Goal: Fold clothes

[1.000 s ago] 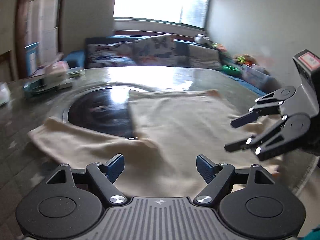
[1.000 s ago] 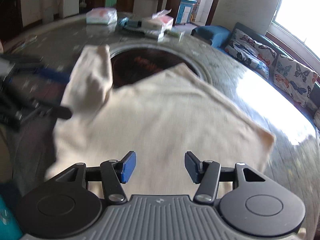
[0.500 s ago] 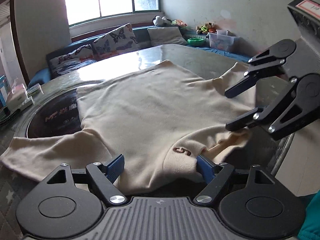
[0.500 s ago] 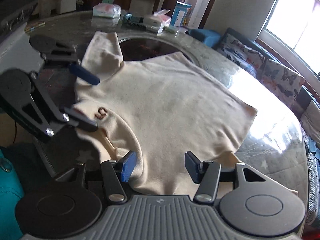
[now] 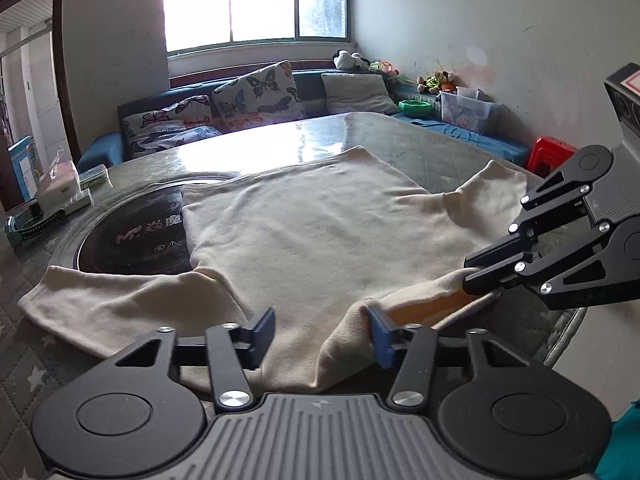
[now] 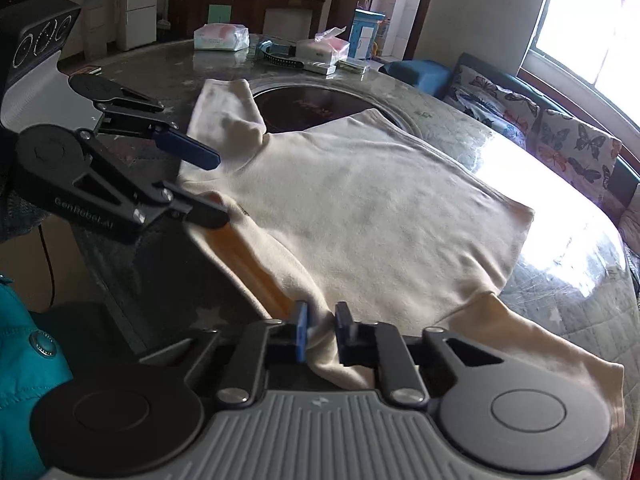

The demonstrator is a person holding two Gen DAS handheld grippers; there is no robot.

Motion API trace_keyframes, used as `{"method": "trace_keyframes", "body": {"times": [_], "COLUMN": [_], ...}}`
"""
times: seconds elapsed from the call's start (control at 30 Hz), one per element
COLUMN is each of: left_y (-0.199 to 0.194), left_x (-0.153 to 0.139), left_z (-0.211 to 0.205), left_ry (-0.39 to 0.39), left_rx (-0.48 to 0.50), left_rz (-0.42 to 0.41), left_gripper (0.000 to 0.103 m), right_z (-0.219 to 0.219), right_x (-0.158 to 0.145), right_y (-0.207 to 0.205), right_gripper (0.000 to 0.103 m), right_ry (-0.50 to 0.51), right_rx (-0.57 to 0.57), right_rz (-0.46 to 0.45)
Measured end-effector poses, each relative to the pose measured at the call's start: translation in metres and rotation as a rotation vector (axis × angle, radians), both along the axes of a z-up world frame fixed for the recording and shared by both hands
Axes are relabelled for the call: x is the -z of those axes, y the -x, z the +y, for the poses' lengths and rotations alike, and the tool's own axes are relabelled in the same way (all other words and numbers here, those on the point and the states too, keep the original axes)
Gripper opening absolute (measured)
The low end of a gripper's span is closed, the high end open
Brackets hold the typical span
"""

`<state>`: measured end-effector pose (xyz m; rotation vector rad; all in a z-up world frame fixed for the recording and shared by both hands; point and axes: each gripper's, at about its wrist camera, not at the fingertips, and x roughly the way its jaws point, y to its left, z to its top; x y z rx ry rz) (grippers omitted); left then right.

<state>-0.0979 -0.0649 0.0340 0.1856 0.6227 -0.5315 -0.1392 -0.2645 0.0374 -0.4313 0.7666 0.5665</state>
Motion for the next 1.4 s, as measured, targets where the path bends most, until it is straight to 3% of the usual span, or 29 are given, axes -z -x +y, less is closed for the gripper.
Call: {"method": "trace_keyframes", "body": {"times": [0.2,0.33,0.5,0.63,0.8,0.9,1.17,1.33,1.4], "left_y": [0.005,0.014,0.011,0.001,0.001,0.002,-0.002,-0.028,-0.040], "left_x": [0.003,-0.004,-0.016,-0.010,0.007,0.012,-0.001,-0.007,-0.008], "left_z": [0.005,0.012,0.018,0.010,-0.002,-0.002,0.030,0.067,0.083], "left_ry": [-0.005,-0.004,0.056,0.074,0.018,-0.001,0.043,0.018,0.009], "left_rx": [0.055,0.091,0.072,0.057,0.111,0.113,0.005,-0.242,-0.354], "left_rz": [0.015,-0.014,-0.032,-0.004,0.032,0.043,0.029,0.023,0.023], "left_gripper": [0.048,0.048,0.047,0.045,0.045,0.045,0.049,0.066,0.068], "right_z": [-0.004,-0.005,-0.008,0.001,0.014,0.019,0.045,0.063,0.065], "right_x": [-0.004,-0.008,-0.024,-0.012,0.005,0.000,-0.004,0.009,0.006], "right_y": [0.002,0.005,-0.007,-0.017,-0.016,-0.015,-0.028,-0.029,-0.028], "right_gripper": [0.010,0.017,0.017,0.017,0.017,0.017,0.017,0.017,0.017], "right_ry": [-0.010,-0.014,-0.083,-0.068,-0.017,-0.001,-0.062,-0.044,-0.044], "right_rx": [-0.038,-0.066,-0.024,-0.012,-0.052,-0.080,-0.142,-0.199,-0.205], "right_rz": [0.034,0.052,0.011,0.012,0.037,0.011,-0.007,0.021,0.016]}}
